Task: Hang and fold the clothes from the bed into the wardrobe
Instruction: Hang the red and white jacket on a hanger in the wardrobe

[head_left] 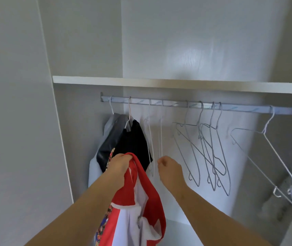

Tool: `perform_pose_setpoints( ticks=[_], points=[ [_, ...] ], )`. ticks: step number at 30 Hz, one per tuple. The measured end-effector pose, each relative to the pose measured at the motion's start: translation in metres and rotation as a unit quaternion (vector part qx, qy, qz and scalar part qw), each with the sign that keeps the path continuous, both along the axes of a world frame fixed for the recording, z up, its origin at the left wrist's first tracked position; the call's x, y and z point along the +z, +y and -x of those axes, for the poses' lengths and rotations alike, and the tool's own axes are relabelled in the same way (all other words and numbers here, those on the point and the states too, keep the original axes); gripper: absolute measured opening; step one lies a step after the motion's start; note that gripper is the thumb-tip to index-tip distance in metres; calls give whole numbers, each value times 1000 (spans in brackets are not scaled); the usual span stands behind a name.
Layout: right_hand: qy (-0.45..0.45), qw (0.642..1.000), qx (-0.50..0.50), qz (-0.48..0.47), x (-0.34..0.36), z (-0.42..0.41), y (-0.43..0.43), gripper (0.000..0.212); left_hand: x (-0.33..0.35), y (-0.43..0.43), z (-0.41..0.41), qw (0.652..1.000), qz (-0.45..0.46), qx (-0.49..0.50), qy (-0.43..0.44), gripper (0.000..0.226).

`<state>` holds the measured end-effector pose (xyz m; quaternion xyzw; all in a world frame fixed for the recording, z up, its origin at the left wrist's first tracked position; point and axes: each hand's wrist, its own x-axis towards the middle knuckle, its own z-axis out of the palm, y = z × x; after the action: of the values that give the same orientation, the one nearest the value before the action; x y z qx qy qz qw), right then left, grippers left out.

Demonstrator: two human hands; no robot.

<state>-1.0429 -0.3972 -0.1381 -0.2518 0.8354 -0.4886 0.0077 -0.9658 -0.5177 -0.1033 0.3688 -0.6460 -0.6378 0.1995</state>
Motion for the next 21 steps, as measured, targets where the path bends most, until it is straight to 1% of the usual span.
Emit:
perform_pose_setpoints(
  ticks=[2, 5, 8, 10, 11, 13, 14, 16, 18, 21],
  points=[
    [-2, 1000, 5, 3, 1, 22, -20, 27, 1, -15, 18, 1000, -24, 17, -11, 29],
    [-13, 1000, 19, 6, 2, 43, -47, 29, -1, -35, 34, 997, -62, 45, 0, 30],
    [-81, 996, 23, 3, 1, 65, -74, 40, -5, -52, 44, 993, -90, 73, 12, 24],
    [-164, 986, 21, 25, -1, 76, -87, 43, -7, -63, 48, 990, -126, 65, 16, 24],
    [-211, 976, 22, 50, -1, 81, -90, 38, -8, -68, 50, 988, -138, 60, 16, 25],
    [-254, 962, 5, 100, 0, 89, -97, 20, -11, -83, 53, 987, -152, 58, 19, 30],
    [-250, 961, -9, 118, 2, 93, -101, 18, -11, -92, 53, 987, -153, 54, 18, 31],
    [-232, 961, -27, 151, 8, 95, -108, 24, -10, -108, 54, 987, -154, 42, 24, 24],
    [-238, 953, -27, 183, 17, 92, -113, 19, -11, -121, 56, 988, -152, 31, 26, 16],
    [-218, 954, -30, 202, 19, 83, -117, 18, -13, -134, 59, 989, -145, 5, 34, 15]
  ],
)
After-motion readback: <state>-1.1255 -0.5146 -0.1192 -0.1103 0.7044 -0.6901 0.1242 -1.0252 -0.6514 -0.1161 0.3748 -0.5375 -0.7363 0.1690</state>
